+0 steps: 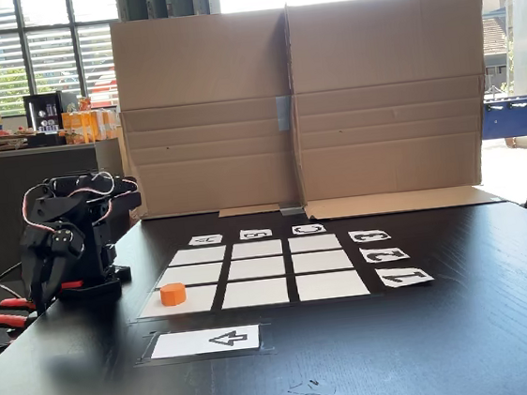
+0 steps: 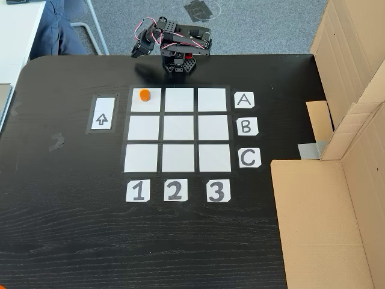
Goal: Pick up the round, orange token and place it in the grid on square A1.
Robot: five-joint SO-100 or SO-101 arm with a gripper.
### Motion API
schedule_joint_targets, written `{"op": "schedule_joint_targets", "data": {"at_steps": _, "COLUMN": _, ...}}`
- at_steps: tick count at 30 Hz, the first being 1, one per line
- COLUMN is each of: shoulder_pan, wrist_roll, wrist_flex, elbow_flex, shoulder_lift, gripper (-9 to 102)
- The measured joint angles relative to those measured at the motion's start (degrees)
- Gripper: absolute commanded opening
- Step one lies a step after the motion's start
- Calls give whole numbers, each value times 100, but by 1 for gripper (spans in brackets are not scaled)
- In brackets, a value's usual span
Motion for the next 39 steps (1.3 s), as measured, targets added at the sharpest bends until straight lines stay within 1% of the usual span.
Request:
{"op": "schedule_joint_targets", "data": {"at_steps": 9, "shoulder_pan": 0, "wrist_roll": 0, "wrist_flex": -9, "elbow_flex": 44, "shoulder_lift": 246, "gripper": 3}}
{"op": "schedule_joint_targets", "data": {"at_steps": 22, "shoulder_pan": 0, "wrist_roll": 35, "wrist_flex": 246, "elbow_flex": 44, "shoulder_lift": 870, "gripper": 3}}
{"op": "schedule_joint_targets", "data": {"at_steps": 39, "shoulder_pan": 0, "wrist_roll": 35, "wrist_flex": 246, "elbow_flex": 44, "shoulder_lift": 870, "gripper": 3}}
